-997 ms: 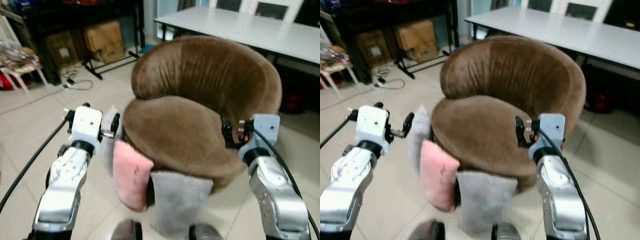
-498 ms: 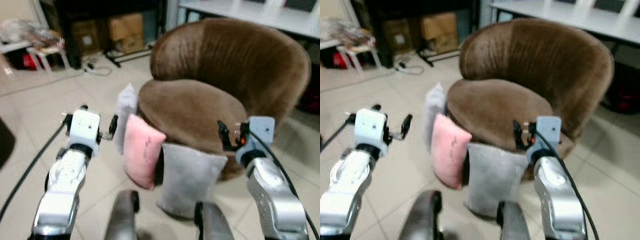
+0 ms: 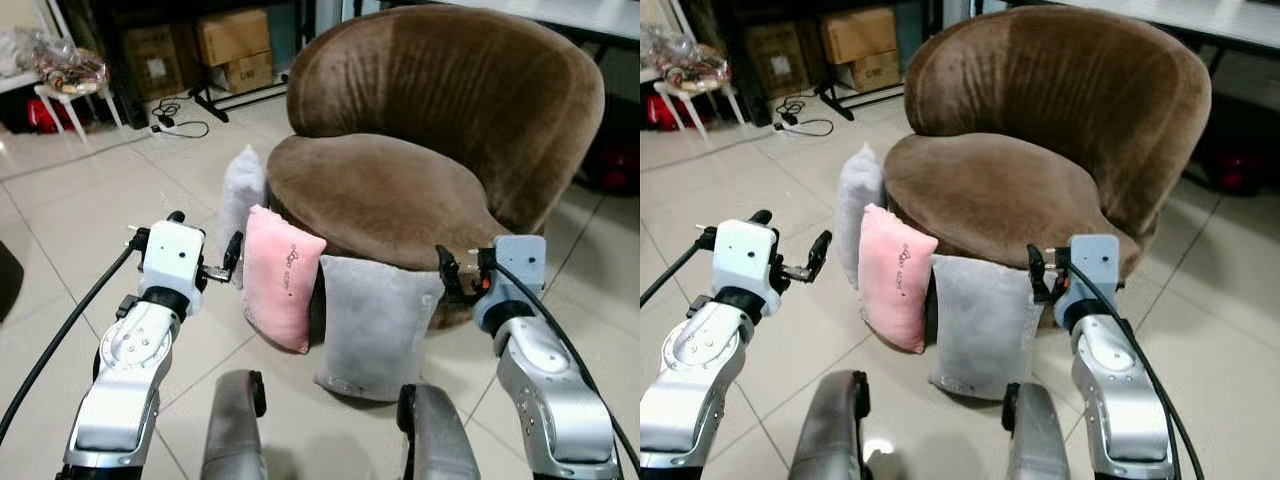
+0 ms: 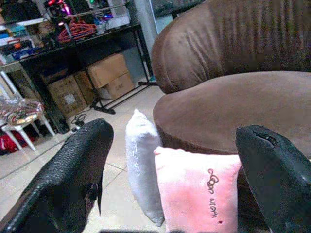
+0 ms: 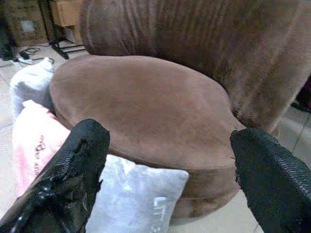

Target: Move the pillow to the sofa from floor

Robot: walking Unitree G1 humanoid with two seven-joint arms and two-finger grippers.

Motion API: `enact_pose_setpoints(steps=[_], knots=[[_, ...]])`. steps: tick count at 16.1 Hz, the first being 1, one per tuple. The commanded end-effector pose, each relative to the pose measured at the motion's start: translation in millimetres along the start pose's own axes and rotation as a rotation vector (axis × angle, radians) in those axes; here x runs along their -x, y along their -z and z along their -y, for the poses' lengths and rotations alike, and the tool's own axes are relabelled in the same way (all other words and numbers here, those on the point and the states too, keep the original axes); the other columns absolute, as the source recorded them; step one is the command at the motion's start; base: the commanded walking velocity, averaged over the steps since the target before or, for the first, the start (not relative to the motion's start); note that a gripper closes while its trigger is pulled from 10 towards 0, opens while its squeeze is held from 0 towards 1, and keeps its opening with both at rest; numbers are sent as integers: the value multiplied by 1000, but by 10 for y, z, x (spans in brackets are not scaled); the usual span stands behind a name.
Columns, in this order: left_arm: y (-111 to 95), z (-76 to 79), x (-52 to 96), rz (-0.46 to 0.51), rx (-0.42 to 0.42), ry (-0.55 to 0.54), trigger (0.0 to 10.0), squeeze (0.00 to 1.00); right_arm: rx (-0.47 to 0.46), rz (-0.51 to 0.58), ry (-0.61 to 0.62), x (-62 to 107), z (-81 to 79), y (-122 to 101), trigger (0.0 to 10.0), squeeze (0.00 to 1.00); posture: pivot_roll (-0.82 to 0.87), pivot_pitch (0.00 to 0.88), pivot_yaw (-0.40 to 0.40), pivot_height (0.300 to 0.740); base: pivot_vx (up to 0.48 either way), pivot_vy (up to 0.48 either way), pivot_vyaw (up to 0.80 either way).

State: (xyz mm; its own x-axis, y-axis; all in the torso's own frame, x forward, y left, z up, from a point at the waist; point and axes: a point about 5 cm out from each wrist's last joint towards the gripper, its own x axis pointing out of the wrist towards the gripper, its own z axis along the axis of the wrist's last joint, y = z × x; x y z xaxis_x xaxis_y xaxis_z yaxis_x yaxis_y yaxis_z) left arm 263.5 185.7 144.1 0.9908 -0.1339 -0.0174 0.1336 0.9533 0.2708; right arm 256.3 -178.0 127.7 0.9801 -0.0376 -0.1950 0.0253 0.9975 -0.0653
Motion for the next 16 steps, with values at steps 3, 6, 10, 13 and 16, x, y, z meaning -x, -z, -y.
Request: enact_pose_setpoints(steps=[3, 6, 10, 13, 16], knots=[[-50, 10, -14, 18, -2, 15, 10000, 0, 6, 18, 10, 0, 2, -49, 10000, 0, -65, 0, 14, 541, 359, 0, 0], [-51, 12, -13, 18, -6, 19, 10000, 0, 64, 8, -31, -5, -33, -48, 10000, 0, -63, 0, 13, 541, 361, 0, 179], [-48, 17, -8, 19, -10, 23, 10000, 0, 71, 3, -54, -4, -44, -26, 10000, 0, -61, 0, 11, 541, 354, 0, 800], [-50, 26, -7, 19, -12, 24, 10000, 0, 92, -15, -80, -9, -8, 7, 10000, 0, -62, 0, 11, 541, 211, 0, 0], [-52, 30, -10, 19, -9, 25, 10000, 0, 104, -54, -86, -8, 29, 57, 10000, 0, -58, 0, 5, 537, 0, 0, 0]])
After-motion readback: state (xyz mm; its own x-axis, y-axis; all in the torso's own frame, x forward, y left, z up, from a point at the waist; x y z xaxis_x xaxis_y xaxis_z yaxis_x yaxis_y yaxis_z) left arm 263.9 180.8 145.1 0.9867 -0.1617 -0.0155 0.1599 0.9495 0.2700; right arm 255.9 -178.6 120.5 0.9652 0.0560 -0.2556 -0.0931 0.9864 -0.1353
